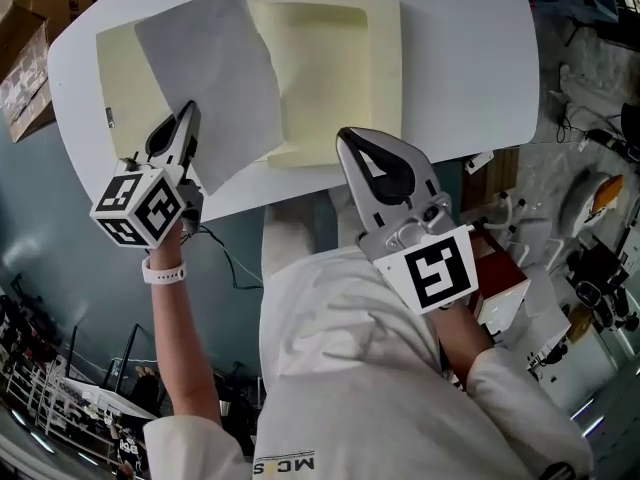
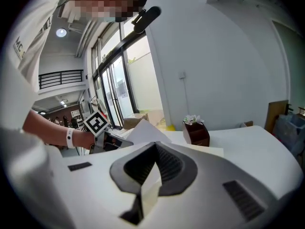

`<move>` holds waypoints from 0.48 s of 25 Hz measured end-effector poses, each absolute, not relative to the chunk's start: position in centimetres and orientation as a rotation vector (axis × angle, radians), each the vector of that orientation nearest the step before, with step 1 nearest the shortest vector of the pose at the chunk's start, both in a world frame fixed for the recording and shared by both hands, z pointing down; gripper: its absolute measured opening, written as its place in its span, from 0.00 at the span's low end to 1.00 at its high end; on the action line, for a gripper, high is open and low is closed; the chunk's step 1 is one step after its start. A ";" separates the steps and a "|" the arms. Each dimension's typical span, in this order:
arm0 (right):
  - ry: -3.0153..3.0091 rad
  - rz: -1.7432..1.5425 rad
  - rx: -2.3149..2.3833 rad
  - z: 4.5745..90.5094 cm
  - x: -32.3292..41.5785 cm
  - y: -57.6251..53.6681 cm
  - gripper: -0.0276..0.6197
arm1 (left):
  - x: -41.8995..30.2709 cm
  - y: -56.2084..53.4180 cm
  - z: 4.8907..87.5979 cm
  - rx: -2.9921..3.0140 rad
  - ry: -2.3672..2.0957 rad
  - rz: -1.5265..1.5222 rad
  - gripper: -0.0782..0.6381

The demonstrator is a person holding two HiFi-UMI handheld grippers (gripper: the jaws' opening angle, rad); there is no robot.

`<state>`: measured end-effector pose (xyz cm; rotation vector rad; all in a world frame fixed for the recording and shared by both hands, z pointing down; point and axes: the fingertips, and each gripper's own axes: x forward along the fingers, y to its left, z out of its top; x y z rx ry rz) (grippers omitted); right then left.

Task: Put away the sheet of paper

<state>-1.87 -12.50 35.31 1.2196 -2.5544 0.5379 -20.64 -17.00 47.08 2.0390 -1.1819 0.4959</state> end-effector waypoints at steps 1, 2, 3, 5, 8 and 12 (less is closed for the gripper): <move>-2.550 0.553 1.217 35.7 -1.9 -12.5 0.06 | -20.8 -17.2 48.0 2.023 -1.175 0.518 0.14; -2.544 0.568 1.214 36.2 -2.0 -12.5 0.06 | -21.0 -17.4 48.9 2.008 -1.168 0.543 0.14; -2.537 0.581 1.211 36.6 -2.0 -12.6 0.06 | -21.1 -17.7 49.8 1.996 -1.164 0.569 0.14; -2.527 0.597 1.202 37.5 -2.2 -12.7 0.06 | -21.6 -18.2 51.4 1.974 -1.166 0.620 0.14; -2.517 0.619 1.194 38.8 -2.4 -12.8 0.06 | -22.1 -18.7 53.2 1.950 -1.172 0.712 0.14; -2.500 0.642 1.193 39.9 -2.5 -12.6 0.06 | -22.0 -18.3 55.1 1.923 -1.151 0.796 0.14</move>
